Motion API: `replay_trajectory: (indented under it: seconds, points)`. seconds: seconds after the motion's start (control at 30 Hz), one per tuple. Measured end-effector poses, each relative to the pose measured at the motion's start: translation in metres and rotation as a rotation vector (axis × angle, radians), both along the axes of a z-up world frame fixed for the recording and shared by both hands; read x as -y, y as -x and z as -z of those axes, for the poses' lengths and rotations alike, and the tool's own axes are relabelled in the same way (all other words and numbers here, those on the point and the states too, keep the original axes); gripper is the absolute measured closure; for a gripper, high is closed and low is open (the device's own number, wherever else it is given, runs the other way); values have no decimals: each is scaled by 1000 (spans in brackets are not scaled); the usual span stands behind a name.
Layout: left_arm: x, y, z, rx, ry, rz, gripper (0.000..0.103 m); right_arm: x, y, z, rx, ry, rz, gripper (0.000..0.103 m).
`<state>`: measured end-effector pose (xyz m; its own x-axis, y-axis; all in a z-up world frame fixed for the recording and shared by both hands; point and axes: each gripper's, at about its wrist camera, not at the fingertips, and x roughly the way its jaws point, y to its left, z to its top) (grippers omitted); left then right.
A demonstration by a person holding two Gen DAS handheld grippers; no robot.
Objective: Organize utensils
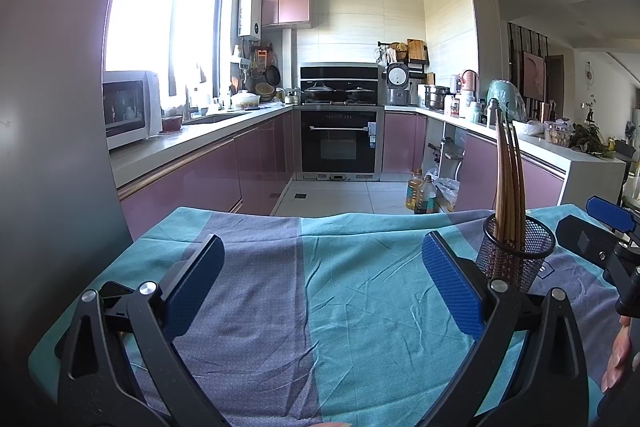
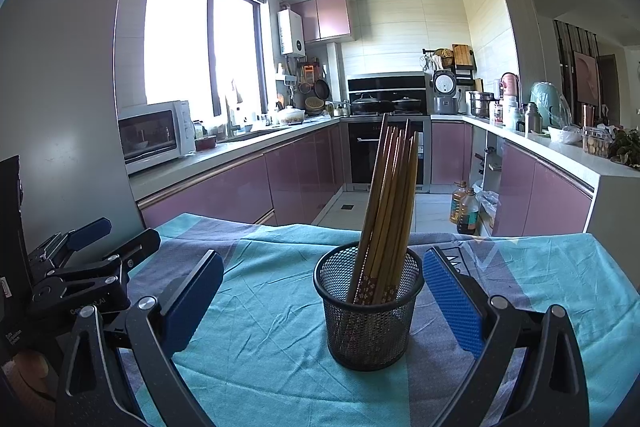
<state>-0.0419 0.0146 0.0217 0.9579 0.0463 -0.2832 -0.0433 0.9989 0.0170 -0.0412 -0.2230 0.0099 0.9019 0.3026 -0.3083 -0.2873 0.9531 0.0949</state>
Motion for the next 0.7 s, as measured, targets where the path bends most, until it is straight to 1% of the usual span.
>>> replay_trajectory:
  seconds: [0.33,0.47,0.5,0.57,0.7]
  points:
    - [2,0,3,-9,-13,2,6,0,0,2,-7,0,2,7]
    - [3,-4,4,-26,-26,8,6,4,-2,4,-12,12,13,7]
    - [2,-7,6,-44,-22,15,6,8,-2,5,-18,14,22,7]
    - [-2,-12,9,-72,-15,-2,6,20,-6,9,-44,11,50,7]
    - [-18,-26,20,-145,-19,-36,6,59,-18,23,-125,38,168,6]
